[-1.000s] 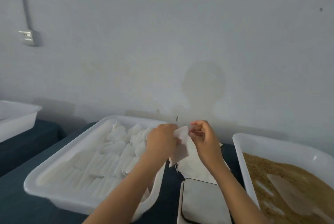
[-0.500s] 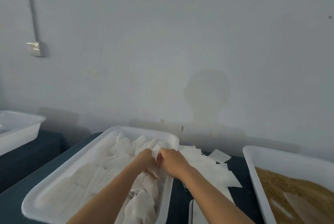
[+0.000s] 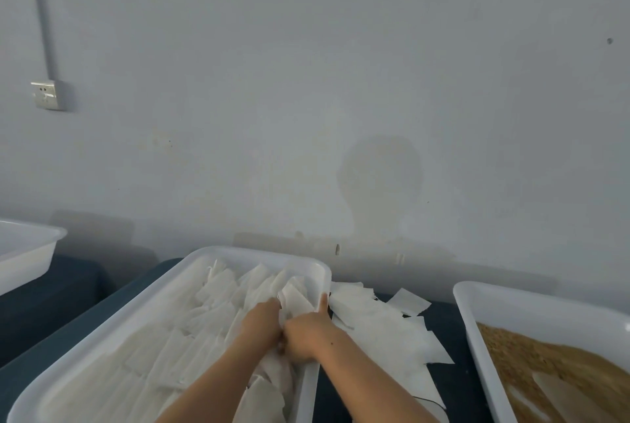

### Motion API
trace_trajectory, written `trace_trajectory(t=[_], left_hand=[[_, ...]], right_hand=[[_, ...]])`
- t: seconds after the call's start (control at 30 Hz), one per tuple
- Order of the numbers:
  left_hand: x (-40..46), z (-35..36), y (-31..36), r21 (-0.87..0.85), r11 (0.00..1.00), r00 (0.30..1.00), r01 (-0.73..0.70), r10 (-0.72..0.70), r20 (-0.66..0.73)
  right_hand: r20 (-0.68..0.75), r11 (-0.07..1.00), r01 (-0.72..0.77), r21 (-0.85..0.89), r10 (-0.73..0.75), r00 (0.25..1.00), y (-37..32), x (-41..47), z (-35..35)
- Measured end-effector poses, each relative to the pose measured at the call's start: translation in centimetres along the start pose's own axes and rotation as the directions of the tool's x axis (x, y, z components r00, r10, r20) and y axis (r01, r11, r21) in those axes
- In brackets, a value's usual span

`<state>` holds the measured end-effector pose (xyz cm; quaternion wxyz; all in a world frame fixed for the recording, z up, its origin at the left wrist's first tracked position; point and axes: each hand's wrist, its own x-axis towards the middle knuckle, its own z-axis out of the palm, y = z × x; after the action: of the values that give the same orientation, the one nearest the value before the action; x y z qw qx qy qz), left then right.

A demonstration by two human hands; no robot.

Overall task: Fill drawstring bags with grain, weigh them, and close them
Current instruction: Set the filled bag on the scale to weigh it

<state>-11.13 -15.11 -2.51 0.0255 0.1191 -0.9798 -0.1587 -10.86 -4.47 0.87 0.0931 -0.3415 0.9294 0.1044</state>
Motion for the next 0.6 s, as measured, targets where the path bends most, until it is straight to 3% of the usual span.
trace_trajectory(t=[0.07, 0.1, 0.17, 0.2, 0.3, 0.4, 0.5, 0.6], left_hand=[[-0.4, -0.6, -0.1, -0.068, 0.997, 0.994, 0.027, -0.034, -0.103], [-0.4, -0.9, -0.1, -0.111, 0.994, 0.983, 0.022, -0.042, -0.179], [-0.5, -1.5, 0.1, -0.182, 0.983, 0.950, -0.019, -0.039, -0.309], [-0.6, -1.7, 0.3, -0.207, 0.977, 0.935, -0.044, -0.033, -0.354], [-0.7, -1.8, 0.9, -0.237, 0.966, 0.913, -0.104, -0.002, -0.407], [-0.6, -1.6, 1.5, -0.250, 0.957, 0.913, -0.147, 0.034, -0.405], [-0.5, -1.4, 2.0, -0.235, 0.954, 0.906, -0.185, 0.074, -0.416], [-0.5, -1.1, 2.2, -0.209, 0.956, 0.900, -0.205, 0.101, -0.423]], right_hand=[[-0.180, 0.942, 0.081, 0.325, -0.022, 0.983, 1.0, -0.9, 0.1], [-0.294, 0.850, 0.127, 0.511, 0.034, 0.955, 1.7, -1.4, 0.1], [-0.426, 0.627, 0.182, 0.757, 0.263, 0.866, 3.6, -2.3, 0.4], [-0.439, 0.572, 0.167, 0.803, 0.378, 0.815, 4.8, -2.7, 0.8], [-0.386, 0.640, -0.077, 0.765, 0.551, 0.740, 8.5, -3.4, 3.0], [-0.181, 0.703, -0.336, 0.627, 0.552, 0.814, 10.7, -4.2, 5.4], [0.001, 0.740, -0.465, 0.486, 0.532, 0.847, 11.0, -4.7, 7.3], [-0.032, 0.766, -0.487, 0.420, 0.548, 0.836, 10.7, -4.5, 7.8]])
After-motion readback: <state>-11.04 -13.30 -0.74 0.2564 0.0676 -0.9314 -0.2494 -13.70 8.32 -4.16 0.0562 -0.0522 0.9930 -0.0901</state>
